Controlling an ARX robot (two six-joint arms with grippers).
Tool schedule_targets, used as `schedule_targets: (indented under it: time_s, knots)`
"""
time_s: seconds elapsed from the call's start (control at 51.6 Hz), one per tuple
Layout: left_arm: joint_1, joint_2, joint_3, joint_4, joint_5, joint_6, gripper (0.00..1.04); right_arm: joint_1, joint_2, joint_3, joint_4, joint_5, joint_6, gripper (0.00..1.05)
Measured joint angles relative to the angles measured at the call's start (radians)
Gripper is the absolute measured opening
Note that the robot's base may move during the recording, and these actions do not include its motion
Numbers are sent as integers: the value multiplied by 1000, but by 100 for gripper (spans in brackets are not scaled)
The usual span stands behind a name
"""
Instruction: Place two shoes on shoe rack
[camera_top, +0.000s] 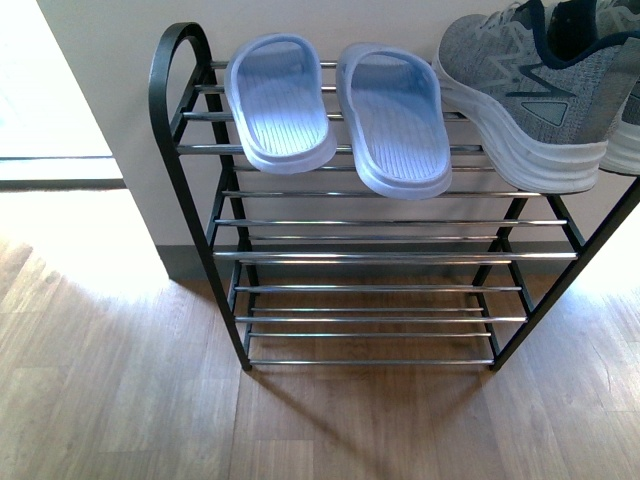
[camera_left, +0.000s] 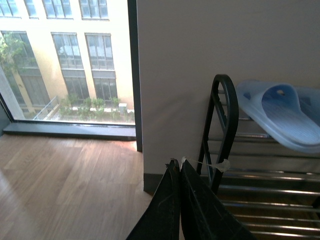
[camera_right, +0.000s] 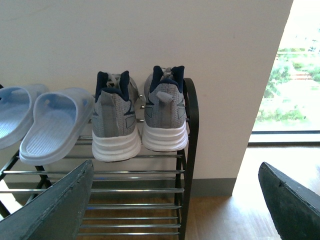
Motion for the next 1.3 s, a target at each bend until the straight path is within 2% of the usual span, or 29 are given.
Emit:
schedule_targets:
  time_s: [0.252, 0.31, 0.639, 0.678, 0.736, 1.297]
  knots:
    - [1, -55, 0, -37, 1, 0, 4, 0, 0, 0, 0, -1, 0, 96]
    - [1, -55, 0, -37, 0, 0, 14, 0, 0, 0, 0, -1, 0, 96]
    - [1, -56, 0, -37, 0, 0, 91, 0, 0, 0, 0, -2, 0, 96]
    - [1, -56, 0, -37, 0, 2, 97, 0, 0, 0, 0, -1, 0, 96]
    - [1, -56, 0, -37, 0, 2, 95, 0, 0, 0, 0, 0, 0, 96]
    - [1, -56, 0, -37, 2, 2, 95, 0, 0, 0, 0, -1, 0, 96]
